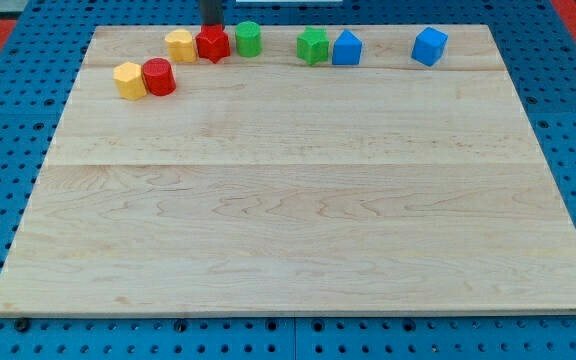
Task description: Nudge the green circle right a bit
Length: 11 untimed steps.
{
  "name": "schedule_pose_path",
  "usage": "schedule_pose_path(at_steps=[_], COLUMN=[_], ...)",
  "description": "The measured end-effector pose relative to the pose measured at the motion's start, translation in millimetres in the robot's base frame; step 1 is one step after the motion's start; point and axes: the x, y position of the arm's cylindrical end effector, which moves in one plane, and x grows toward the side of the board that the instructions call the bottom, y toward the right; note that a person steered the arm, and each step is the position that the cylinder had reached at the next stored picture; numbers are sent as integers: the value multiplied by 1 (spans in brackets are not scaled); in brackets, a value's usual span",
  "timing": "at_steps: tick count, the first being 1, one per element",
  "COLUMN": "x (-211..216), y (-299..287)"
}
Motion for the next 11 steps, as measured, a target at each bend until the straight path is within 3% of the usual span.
schedule_pose_path(at_steps=[3, 11], x=[1, 1], y=[40, 56])
